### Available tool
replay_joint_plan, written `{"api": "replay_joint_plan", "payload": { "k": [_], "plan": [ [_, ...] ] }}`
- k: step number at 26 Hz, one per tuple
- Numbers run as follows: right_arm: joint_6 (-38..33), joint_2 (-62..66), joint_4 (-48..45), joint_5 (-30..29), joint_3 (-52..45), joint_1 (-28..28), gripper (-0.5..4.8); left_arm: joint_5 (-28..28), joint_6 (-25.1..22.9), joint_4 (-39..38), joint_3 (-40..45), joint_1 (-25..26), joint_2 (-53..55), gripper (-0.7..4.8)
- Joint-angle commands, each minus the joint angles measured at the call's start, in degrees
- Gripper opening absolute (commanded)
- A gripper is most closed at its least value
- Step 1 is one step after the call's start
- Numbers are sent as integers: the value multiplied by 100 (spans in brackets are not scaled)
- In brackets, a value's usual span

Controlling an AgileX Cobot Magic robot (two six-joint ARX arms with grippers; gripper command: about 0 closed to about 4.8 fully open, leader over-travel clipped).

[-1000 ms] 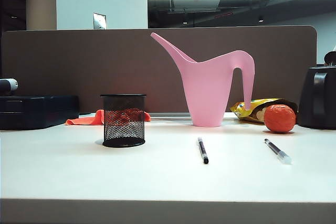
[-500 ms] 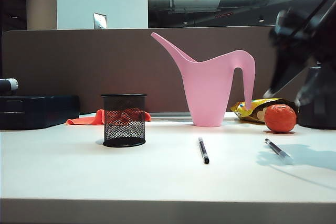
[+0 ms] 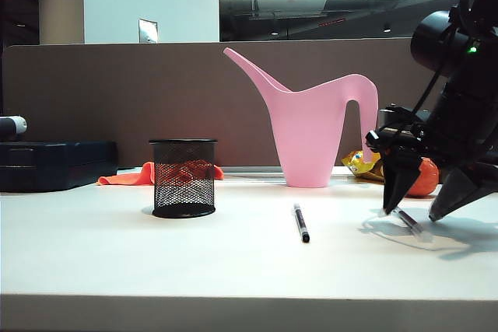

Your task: Pick up a few water-based pens and put them in the pen basket.

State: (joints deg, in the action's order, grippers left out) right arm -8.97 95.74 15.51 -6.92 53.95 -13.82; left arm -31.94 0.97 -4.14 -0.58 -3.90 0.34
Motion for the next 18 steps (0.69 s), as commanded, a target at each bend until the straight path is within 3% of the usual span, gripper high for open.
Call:
{"api": "replay_joint_plan", "payload": {
  "k": [1, 5, 10, 11, 12, 16, 18],
  "plan": [
    [-4, 114, -37, 68, 13, -28, 323, -33, -7, -7, -9, 2, 4, -4],
    [-2, 236, -26, 94, 13, -68, 286, -31, -7, -7, -9, 2, 2, -4],
    [-2, 437, 170, 85, 9, -98, 106, -31, -7, -7, -9, 2, 2, -4],
    [0, 470, 216, 103, 9, -98, 23, -31, -7, -7, -9, 2, 2, -4],
    [17, 474, 232, 118, 9, -98, -11, -31, -7, -7, -9, 2, 2, -4],
    [20, 498, 162, 129, 15, -98, -9, -28, -7, -7, -9, 2, 4, -4],
    [20, 459, 87, -232, 52, -96, -9, -28, -7, -7, -9, 2, 4, -4]
  ]
}}
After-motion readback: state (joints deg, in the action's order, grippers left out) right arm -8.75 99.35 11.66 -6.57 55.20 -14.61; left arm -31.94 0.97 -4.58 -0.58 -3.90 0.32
